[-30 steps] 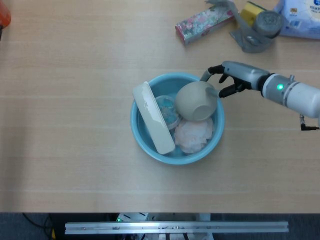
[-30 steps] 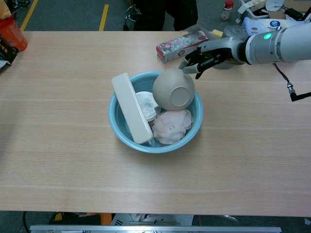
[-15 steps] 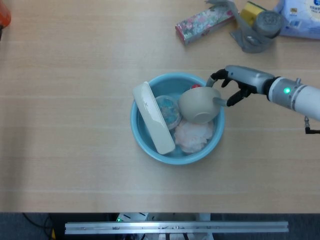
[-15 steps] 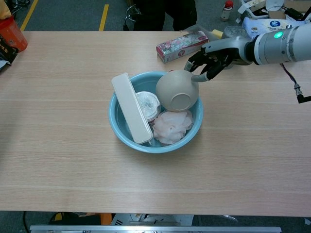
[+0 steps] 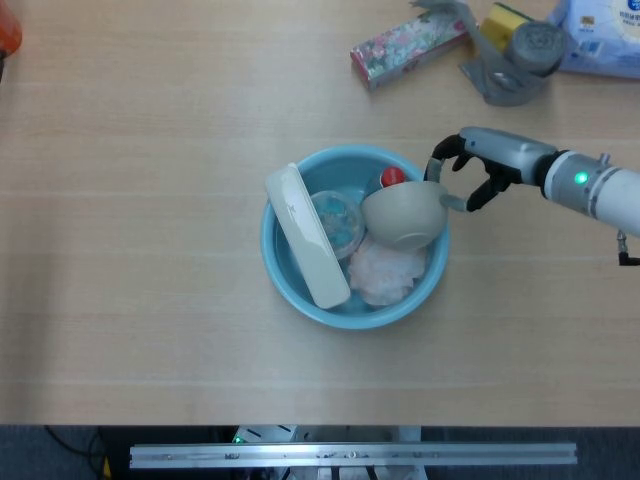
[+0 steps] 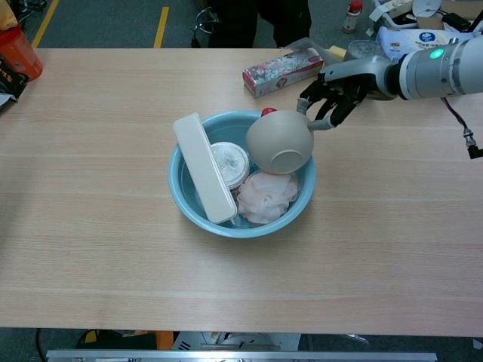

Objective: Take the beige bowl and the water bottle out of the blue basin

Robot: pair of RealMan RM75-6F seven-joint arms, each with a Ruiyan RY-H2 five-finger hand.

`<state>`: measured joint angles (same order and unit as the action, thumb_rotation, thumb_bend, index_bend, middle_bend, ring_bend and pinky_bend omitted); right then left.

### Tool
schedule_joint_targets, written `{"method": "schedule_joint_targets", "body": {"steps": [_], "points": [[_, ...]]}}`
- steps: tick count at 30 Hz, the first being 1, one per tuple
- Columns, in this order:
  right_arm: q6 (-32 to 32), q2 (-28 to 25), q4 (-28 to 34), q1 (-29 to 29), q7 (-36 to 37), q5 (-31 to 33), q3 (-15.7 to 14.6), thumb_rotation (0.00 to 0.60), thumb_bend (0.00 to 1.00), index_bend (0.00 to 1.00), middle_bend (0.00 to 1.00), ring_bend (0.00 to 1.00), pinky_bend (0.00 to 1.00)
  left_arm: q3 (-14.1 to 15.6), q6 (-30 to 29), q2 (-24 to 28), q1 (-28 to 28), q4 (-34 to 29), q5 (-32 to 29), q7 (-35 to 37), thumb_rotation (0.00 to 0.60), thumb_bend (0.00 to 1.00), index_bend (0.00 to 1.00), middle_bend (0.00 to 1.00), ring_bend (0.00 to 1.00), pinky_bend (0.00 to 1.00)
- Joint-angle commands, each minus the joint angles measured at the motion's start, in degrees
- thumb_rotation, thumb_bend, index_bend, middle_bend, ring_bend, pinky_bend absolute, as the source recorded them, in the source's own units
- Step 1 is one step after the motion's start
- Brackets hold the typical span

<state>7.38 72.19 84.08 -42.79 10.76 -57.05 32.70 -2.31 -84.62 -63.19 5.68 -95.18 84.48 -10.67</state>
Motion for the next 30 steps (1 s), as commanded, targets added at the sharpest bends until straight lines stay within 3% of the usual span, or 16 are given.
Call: {"method": "schedule_joint_targets", "body": {"steps": [1, 12, 30], "points": [[-0.4, 0.0, 0.0, -0.5, 0.2, 0.1, -0.6, 0.600, 0.37, 0.52, 0.36, 0.11, 0.22, 0.0, -0.1, 0.1, -0.1, 0.0, 0.0, 0.1, 0.600, 0.36, 0.19, 0.16, 0.16, 0.04], [-2.2, -1.3, 1.6, -1.5, 1.0, 0.2, -2.6, 0.600, 0.41, 0.58, 0.40, 0.14, 0.22, -0.1, -0.3, 0.3, -0.1, 0.0, 0.3, 0.4, 0.600, 0.36, 0.19, 0.16, 0.16, 0.04], [-2.0, -4.6, 7.6, 0.0, 0.8, 0.2, -3.2, 0.600, 0.42, 0.64, 0.45, 0.18, 0.22, 0.0, -0.9, 0.4, -0.3, -0.2, 0.8, 0.3, 0.600, 0.36, 0.19, 0.16, 0.16, 0.04]]}}
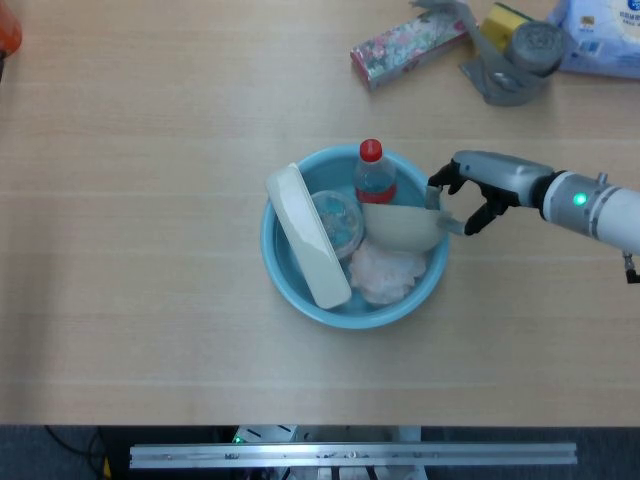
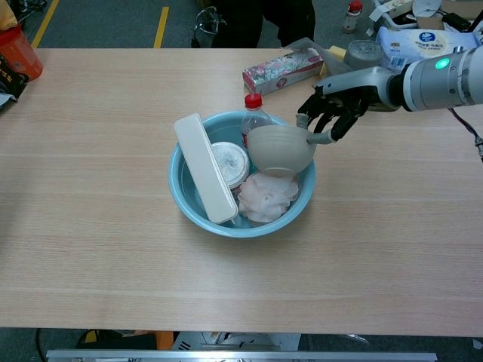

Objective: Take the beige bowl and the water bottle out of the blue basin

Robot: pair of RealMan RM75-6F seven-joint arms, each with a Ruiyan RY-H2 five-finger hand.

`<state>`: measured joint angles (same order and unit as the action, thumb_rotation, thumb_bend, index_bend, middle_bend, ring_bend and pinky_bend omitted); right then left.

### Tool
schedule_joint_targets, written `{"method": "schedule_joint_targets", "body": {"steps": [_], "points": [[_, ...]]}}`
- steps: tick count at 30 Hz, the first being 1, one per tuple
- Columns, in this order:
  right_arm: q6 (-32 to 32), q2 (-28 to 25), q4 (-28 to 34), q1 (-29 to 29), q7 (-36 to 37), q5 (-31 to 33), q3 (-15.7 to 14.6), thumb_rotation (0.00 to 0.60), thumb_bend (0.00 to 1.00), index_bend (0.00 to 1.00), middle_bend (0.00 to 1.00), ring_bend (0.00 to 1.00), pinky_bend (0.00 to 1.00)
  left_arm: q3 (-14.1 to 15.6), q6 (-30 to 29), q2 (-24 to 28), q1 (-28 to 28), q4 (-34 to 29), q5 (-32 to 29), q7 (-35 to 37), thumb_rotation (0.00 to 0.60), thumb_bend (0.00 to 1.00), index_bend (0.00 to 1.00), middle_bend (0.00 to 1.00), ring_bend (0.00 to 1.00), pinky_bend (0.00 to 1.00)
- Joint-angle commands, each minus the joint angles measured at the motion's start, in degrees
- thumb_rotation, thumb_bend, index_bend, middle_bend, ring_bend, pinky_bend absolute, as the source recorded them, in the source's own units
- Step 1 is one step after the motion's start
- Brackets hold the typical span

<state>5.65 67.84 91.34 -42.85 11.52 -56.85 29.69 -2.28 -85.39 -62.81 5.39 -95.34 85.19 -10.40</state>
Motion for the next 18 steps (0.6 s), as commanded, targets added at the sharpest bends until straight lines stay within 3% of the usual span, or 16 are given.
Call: {"method": "schedule_joint_targets", "body": {"steps": [1, 11, 18], "points": [[-0.3, -0.4, 0.5, 0.1, 0.1, 0.0, -0.2, 0.600, 0.43, 0.65, 0.45, 0.19, 0.22, 0.0, -0.2, 0.0, 0.0, 0.0, 0.2, 0.1, 0.600, 0.36, 0.19, 0.16, 0.16, 0.04], [0.4, -3.5, 4.7, 2.5, 0.2, 1.0, 2.7, 0.600, 0.46, 0.66, 0.46, 0.19, 0.22, 0.1, -0.3, 0.1, -0.1, -0.1, 0.4, -0.1, 0.600, 0.36, 0.19, 0.16, 0.16, 0.04], [3.3, -7.1, 8.5, 7.3, -1.6, 2.7, 8.7, 0.600, 0.46, 0.66, 0.46, 0.19, 0.22, 0.0, -0.2, 0.1, 0.0, -0.3, 0.4, -0.3, 0.600, 0.36, 0.19, 0.16, 0.16, 0.04]]}}
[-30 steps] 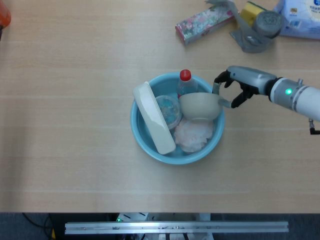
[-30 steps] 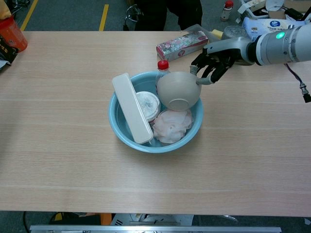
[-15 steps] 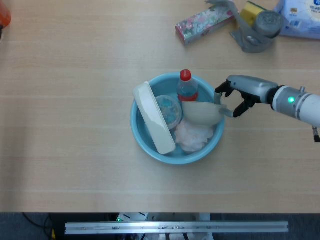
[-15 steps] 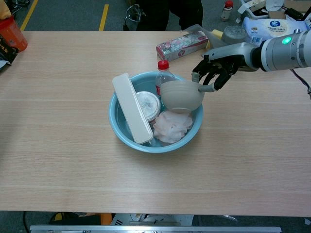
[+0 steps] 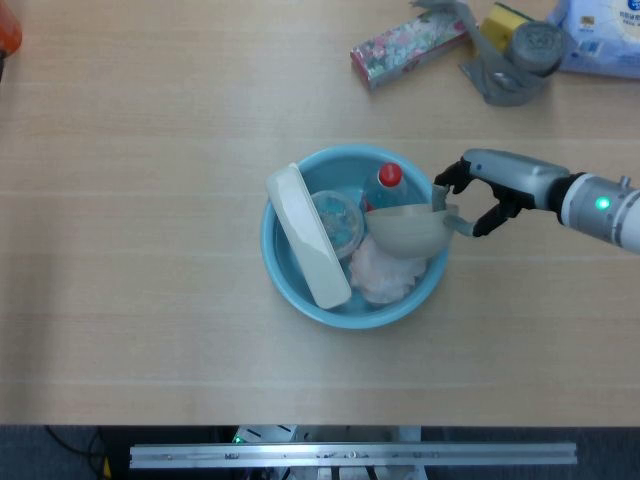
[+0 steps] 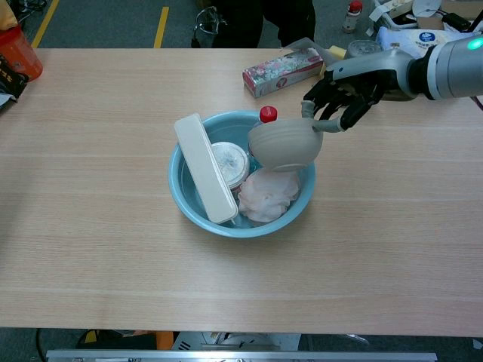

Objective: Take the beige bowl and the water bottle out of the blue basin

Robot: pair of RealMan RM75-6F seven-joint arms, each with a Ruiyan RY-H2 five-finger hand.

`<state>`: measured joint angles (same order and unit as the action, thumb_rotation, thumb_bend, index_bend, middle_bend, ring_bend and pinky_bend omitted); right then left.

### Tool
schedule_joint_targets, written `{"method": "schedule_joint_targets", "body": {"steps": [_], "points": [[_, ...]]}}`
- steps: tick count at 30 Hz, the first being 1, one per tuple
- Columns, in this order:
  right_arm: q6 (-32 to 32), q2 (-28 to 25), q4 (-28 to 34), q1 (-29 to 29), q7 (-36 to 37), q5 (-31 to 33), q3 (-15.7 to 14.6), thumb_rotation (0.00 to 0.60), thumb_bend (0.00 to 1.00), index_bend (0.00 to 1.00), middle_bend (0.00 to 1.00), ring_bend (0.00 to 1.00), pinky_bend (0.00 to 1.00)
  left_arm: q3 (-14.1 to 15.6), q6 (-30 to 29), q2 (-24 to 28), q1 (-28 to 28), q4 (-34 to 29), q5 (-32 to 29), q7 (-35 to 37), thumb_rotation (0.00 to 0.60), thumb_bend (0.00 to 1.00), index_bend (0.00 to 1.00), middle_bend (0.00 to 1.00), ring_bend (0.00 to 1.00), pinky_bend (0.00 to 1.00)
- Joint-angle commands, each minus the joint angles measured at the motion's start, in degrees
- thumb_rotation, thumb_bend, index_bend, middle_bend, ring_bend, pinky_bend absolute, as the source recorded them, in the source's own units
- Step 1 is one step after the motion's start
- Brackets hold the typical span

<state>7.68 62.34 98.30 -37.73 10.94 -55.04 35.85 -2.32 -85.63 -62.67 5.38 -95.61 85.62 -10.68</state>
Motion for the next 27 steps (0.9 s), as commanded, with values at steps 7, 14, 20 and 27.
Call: {"method": "schedule_joint_targets", "body": {"steps": [7, 14, 20, 27], "points": [[2.7, -5.5, 4.3, 9.2, -4.3, 2.6, 9.2, 0.600, 0.46, 0.66, 0.46, 0.19, 0.22, -0.2, 0.2, 0.0, 0.4, -0.1, 0.3, -0.1, 0.600, 0.36, 0.19, 0.16, 0.16, 0.04], [0.9, -8.5, 3.5, 15.1, -7.3, 2.2, 11.7, 0.600, 0.46, 0.66, 0.46, 0.19, 0.22, -0.4, 0.7, -0.2, 1.1, -0.1, 0.7, -0.2, 0.600, 0.36, 0.19, 0.16, 0.16, 0.04], [-5.4, -8.0, -1.0, 13.9, -7.4, -0.4, 7.1, 0.600, 0.46, 0.66, 0.46, 0.19, 0.22, -0.4, 1.4, -0.6, 1.8, -0.1, 1.4, -0.4, 0.600, 0.36, 0.19, 0.16, 0.16, 0.04], [-9.9, -4.5, -10.1, 6.1, -5.0, -1.5, -2.5, 0.600, 0.46, 0.66, 0.46, 0.19, 0.22, -0.2, 1.3, -0.6, 1.7, -0.3, 1.3, -0.6, 0.600, 0.36, 0.19, 0.16, 0.16, 0.04]]}}
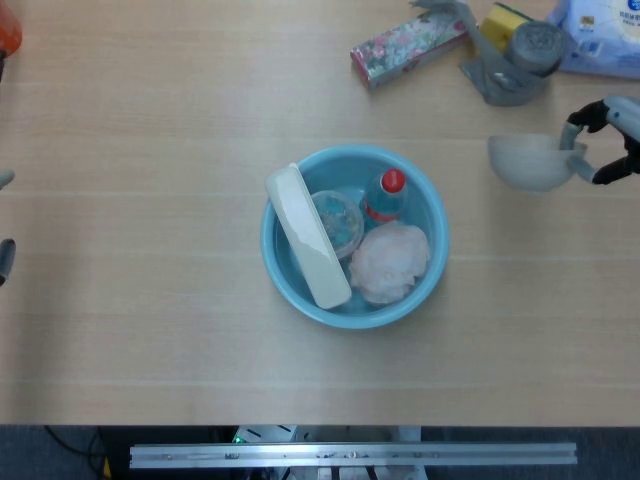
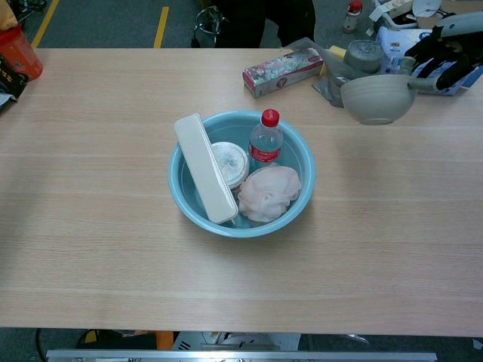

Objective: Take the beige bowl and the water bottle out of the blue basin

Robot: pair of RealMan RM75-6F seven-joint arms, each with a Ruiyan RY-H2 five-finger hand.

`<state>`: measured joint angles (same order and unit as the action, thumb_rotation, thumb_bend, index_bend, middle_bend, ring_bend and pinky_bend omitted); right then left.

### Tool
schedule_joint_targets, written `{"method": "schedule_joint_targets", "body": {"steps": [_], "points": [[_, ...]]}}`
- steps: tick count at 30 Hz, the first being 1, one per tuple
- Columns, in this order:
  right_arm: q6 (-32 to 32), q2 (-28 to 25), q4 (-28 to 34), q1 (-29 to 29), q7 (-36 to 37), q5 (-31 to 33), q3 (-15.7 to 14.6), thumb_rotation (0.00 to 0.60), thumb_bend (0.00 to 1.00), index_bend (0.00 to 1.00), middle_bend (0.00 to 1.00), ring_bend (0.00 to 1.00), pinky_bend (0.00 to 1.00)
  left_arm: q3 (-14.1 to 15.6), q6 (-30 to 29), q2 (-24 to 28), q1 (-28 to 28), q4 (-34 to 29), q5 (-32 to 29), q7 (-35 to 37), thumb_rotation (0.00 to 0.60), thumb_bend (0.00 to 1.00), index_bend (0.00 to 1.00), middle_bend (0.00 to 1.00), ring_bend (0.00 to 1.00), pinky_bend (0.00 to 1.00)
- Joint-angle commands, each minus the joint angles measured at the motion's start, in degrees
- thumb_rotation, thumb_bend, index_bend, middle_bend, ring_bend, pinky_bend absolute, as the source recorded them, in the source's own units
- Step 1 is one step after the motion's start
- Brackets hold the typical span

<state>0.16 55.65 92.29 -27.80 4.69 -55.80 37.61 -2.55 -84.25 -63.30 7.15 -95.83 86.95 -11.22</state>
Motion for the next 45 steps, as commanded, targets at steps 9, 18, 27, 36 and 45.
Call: {"method": "schedule_joint_targets", "body": {"steps": [9, 18, 27, 36, 45], "points": [[-13.3, 11.1, -13.9, -14.1, -0.6, -1.1, -16.0, 0.600, 0.46, 0.66, 0.46, 0.19, 0.22, 0.1, -0.6, 0.4, -0.4, -0.6, -0.1, -0.3, 0.600, 0.36, 0.19, 0.16, 0.16, 0.04], [-24.4, 19.8, -19.5, -20.7, -7.9, 3.6, -24.0, 0.600, 0.45, 0.66, 0.44, 0.20, 0.22, 0.2, -0.7, 0.6, -0.6, -0.7, -0.4, -0.2, 0.600, 0.36, 0.19, 0.16, 0.16, 0.04], [-28.7, 24.8, -22.2, -24.2, -13.9, 8.2, -28.5, 0.600, 0.45, 0.46, 0.31, 0.10, 0.20, 0.2, -0.7, 0.6, -0.6, -0.5, -0.4, 0.1, 0.600, 0.36, 0.19, 0.16, 0.16, 0.04], [-29.6, 21.8, -17.9, -25.4, -15.3, 9.7, -30.3, 0.600, 0.34, 0.00, 0.09, 0.00, 0.10, 0.2, -0.9, 0.5, -0.8, -0.2, -0.5, 0.3, 0.600, 0.36, 0.19, 0.15, 0.16, 0.04], [-34.1, 13.4, -5.0, -22.0, -9.8, 2.2, -27.9, 0.600, 0.24, 0.00, 0.16, 0.00, 0.10, 0.3, -1.0, 0.7, -0.8, -0.2, -0.2, 0.8, 0.600, 0.36, 0.19, 0.15, 0.16, 0.04]]}}
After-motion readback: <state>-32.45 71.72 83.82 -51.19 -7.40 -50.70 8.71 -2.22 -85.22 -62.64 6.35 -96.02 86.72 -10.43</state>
